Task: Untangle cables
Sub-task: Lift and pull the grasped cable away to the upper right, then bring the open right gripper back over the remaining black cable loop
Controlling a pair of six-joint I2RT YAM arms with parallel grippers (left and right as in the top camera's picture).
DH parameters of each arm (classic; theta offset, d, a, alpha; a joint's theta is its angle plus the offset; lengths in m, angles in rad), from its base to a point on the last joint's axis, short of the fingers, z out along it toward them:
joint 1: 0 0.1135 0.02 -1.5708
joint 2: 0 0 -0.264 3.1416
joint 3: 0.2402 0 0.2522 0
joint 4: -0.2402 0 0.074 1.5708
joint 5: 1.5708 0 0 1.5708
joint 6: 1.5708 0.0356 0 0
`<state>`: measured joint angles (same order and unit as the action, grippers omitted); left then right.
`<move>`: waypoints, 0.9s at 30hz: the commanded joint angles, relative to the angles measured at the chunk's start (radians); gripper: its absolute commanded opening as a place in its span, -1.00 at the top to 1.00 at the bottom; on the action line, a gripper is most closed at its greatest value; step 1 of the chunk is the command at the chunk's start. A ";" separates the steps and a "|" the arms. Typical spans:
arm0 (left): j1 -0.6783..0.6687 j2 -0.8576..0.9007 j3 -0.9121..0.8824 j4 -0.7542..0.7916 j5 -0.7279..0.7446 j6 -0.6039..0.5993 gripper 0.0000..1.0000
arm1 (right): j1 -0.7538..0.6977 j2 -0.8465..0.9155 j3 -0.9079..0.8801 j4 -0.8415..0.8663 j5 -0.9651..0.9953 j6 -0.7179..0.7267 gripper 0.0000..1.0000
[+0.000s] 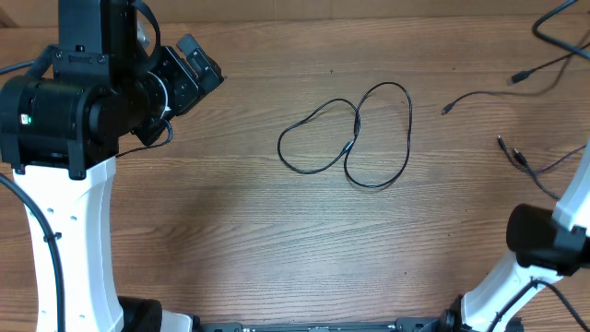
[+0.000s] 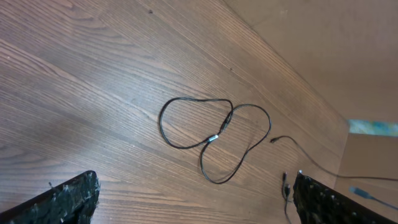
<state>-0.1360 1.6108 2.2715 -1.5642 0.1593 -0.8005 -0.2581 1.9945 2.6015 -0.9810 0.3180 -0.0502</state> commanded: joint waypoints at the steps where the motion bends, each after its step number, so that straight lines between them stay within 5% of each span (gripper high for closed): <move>1: -0.002 0.005 0.008 0.000 -0.013 0.023 -0.99 | -0.055 0.065 0.003 -0.001 -0.007 0.024 0.92; 18: -0.002 0.005 0.008 0.000 -0.013 0.023 -0.99 | -0.297 0.309 0.002 -0.064 -0.168 0.137 0.88; 19: -0.002 0.005 0.008 0.000 -0.013 0.023 -0.99 | -0.306 0.318 0.002 -0.071 -0.184 0.137 0.73; 21: -0.002 0.005 0.008 0.000 -0.013 0.023 -0.99 | -0.322 0.324 0.002 -0.089 -0.245 0.136 -0.07; 23: -0.002 0.005 0.008 0.000 -0.013 0.023 -0.99 | -0.333 0.324 0.002 -0.091 -0.281 0.136 -0.63; 25: -0.002 0.005 0.008 0.000 -0.013 0.023 -0.99 | -0.338 0.324 0.002 -0.092 -0.332 0.136 -1.00; 27: -0.002 0.005 0.008 0.000 -0.013 0.023 -0.99 | -0.338 0.324 0.002 -0.104 -0.376 0.136 -1.00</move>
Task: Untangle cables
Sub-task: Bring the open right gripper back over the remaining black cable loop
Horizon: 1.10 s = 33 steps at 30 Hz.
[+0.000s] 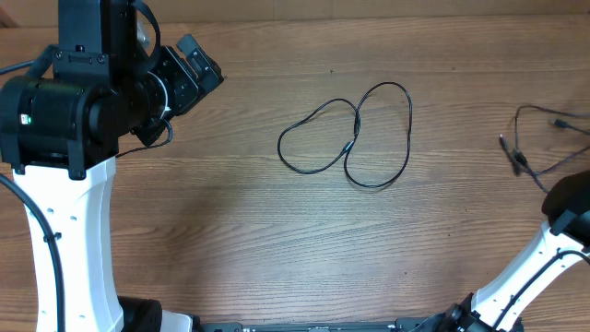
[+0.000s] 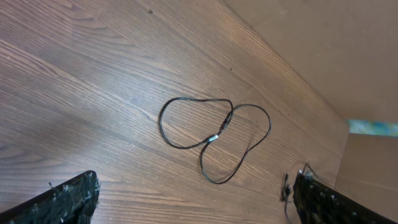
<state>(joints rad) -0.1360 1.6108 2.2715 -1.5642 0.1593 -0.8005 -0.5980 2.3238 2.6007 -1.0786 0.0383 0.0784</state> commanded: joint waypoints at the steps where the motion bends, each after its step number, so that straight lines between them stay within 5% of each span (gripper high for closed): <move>1: -0.002 0.005 0.008 0.000 -0.013 0.023 -0.99 | 0.002 -0.005 0.003 -0.015 -0.130 0.007 -1.00; 13: -0.002 0.005 0.008 0.000 -0.013 0.023 -0.99 | 0.084 -0.005 0.003 -0.191 -0.603 -0.103 -1.00; 21: -0.002 0.005 0.008 0.000 -0.013 0.023 -0.99 | 0.279 -0.005 0.003 -0.367 -0.595 -0.310 -1.00; 33: -0.002 0.005 0.008 0.000 -0.013 0.023 -0.99 | 0.506 -0.005 -0.167 -0.377 -0.499 -0.316 -1.00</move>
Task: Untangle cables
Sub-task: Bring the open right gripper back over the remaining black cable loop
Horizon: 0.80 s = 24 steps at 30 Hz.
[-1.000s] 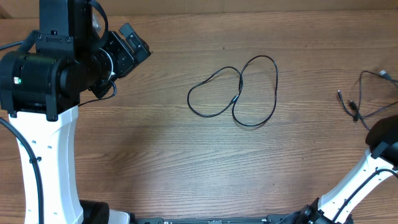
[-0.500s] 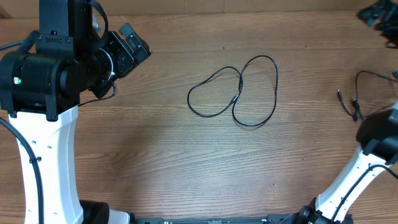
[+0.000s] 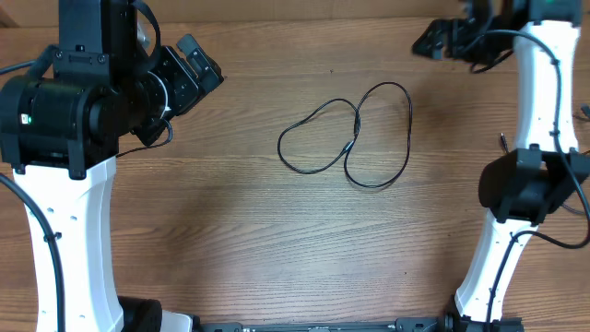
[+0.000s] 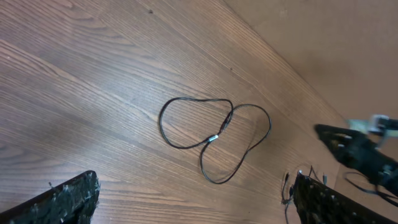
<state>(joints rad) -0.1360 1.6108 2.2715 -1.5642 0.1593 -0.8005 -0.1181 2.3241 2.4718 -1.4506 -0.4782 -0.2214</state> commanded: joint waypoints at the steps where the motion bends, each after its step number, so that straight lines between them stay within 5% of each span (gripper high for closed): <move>1: -0.002 0.005 0.008 0.000 -0.013 0.023 -0.99 | 0.037 -0.005 -0.058 -0.005 0.018 -0.016 -1.00; 24: -0.002 0.005 0.008 0.000 -0.013 0.023 -0.99 | 0.066 -0.005 -0.404 0.038 0.122 -0.012 -1.00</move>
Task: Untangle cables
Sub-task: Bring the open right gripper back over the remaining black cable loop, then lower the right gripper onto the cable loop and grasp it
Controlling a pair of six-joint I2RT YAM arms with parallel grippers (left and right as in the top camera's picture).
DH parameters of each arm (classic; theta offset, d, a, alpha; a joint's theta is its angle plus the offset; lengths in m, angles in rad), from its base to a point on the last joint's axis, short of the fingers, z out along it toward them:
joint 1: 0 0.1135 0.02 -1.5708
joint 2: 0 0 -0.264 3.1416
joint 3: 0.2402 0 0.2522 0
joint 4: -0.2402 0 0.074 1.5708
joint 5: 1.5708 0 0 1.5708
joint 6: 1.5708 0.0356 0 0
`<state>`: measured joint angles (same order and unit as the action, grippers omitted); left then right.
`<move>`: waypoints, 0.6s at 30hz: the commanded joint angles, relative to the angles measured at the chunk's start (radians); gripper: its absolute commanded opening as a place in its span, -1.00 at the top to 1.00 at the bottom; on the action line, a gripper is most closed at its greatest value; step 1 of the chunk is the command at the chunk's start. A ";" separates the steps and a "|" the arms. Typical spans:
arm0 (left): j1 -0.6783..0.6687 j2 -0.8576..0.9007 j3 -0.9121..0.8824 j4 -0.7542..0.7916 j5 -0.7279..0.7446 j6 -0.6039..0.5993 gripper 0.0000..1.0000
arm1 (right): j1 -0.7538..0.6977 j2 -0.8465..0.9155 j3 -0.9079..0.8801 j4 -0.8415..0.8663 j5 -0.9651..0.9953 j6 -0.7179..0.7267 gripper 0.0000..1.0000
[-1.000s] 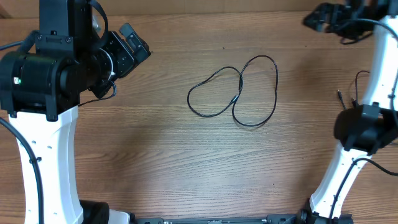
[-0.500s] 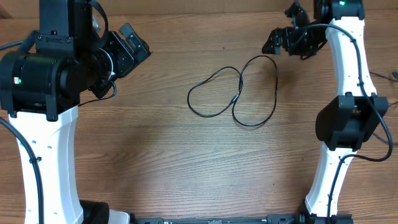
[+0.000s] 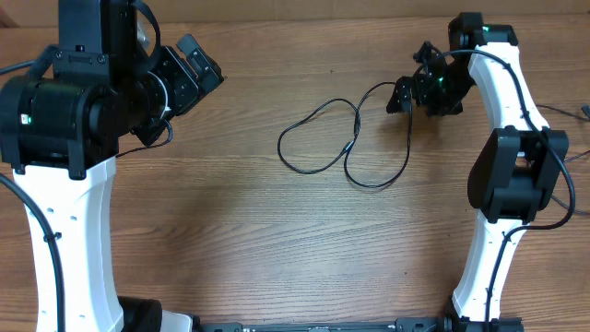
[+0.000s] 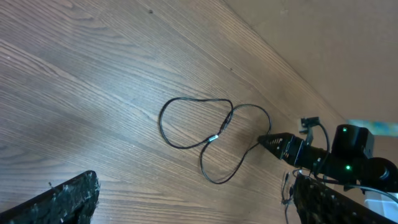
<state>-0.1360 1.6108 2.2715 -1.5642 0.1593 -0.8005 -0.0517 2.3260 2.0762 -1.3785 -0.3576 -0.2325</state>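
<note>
A thin black cable point(image 3: 346, 138) lies on the wooden table in a figure-eight, its two loops crossing at a small plug; the left wrist view shows this cable point(image 4: 214, 140) too. My right gripper point(image 3: 398, 98) is low at the top of the cable's right loop, its tip at the wire. In the left wrist view the right gripper point(image 4: 264, 140) looks like one dark point, so its jaw gap is not readable. My left gripper point(image 3: 205, 63) is raised far to the left of the cable, open and empty; its fingers point(image 4: 59, 202) fill the lower corners.
The left arm's white column point(image 3: 64, 212) stands on the left side, the right arm's column point(image 3: 502, 231) on the right. Other thin cables point(image 4: 286, 186) lie by the right edge, and the end of another cable point(image 3: 583, 111) shows at the far right.
My right gripper has come from the table's far edge, above and to the right of the cable, down to the top of its right loop. The cable and left arm are unchanged.
At first several loose cables lay right of the figure-eight, with only the right arm's base in view. Then those cables sat bunched nearer the right edge. Later the right arm was up by the far edge, and now its gripper is at the figure-eight. The left arm stayed still.
</note>
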 commanded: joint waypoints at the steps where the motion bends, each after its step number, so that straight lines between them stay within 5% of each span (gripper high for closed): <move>1: -0.002 0.005 0.008 0.000 -0.013 0.023 -0.99 | -0.001 -0.007 -0.008 -0.047 -0.002 -0.001 -1.00; 9: -0.002 0.005 0.008 0.000 -0.013 0.023 -0.99 | 0.005 -0.007 -0.008 -0.315 -0.002 0.099 -0.84; 18: -0.002 0.005 0.008 0.000 -0.013 0.023 -0.99 | 0.143 -0.016 -0.029 -0.273 0.069 0.251 -0.90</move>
<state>-0.1360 1.6108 2.2715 -1.5642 0.1593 -0.8005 0.0353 2.3260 2.0544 -1.6569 -0.3359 -0.0631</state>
